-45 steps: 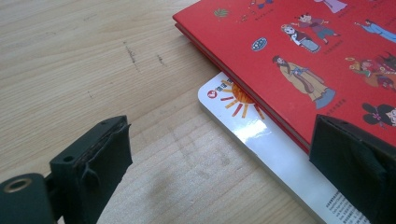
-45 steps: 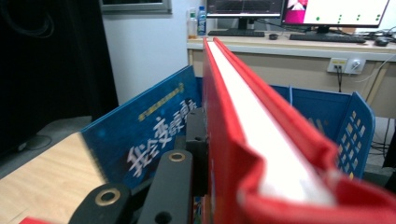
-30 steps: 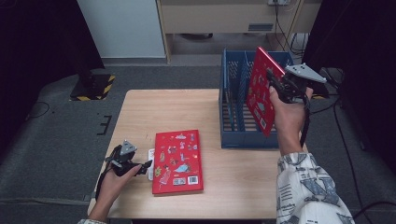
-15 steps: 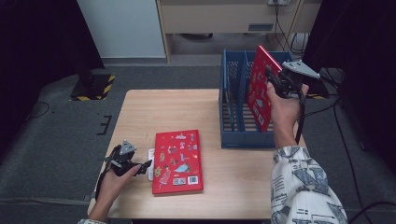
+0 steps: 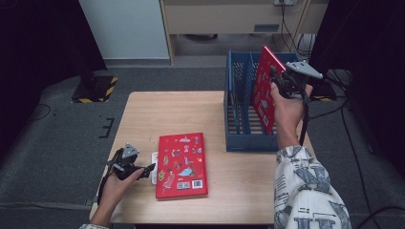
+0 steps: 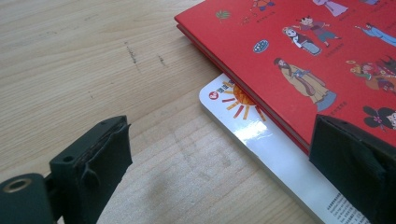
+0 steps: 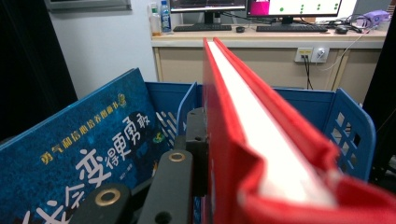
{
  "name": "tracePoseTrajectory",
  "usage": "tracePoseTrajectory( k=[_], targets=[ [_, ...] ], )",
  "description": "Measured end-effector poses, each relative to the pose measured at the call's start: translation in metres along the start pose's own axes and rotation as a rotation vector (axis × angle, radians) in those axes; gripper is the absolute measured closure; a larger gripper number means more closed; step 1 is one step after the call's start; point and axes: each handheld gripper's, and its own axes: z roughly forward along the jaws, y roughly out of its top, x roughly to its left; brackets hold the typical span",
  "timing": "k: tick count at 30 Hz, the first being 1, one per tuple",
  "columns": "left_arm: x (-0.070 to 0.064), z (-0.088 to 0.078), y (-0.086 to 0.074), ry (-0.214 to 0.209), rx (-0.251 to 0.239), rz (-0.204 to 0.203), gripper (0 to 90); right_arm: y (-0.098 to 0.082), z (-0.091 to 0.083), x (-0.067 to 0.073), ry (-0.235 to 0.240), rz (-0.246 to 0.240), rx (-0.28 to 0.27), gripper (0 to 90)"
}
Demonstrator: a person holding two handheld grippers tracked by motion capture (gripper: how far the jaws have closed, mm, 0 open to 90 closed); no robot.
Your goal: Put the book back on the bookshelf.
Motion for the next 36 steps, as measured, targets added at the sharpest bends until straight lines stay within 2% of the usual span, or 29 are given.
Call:
tracePoseTrajectory(
  k=[23,33,36],
  targets=[
    [0.0,0.0,0.0,-0.003,-0.002,-0.002,5.0,-0.006,0.014,0.004,-0.03,-0.035,-0.022,80.0],
    [-0.001,-0.001,0.0,-0.004,-0.007,-0.005,5.0,-0.013,0.019,0.003,-0.037,-0.019,-0.023,80.0],
    [0.001,-0.001,-0.001,0.0,-0.013,-0.013,5.0,-0.015,0.021,0.005,-0.04,-0.039,-0.02,80.0]
  ],
)
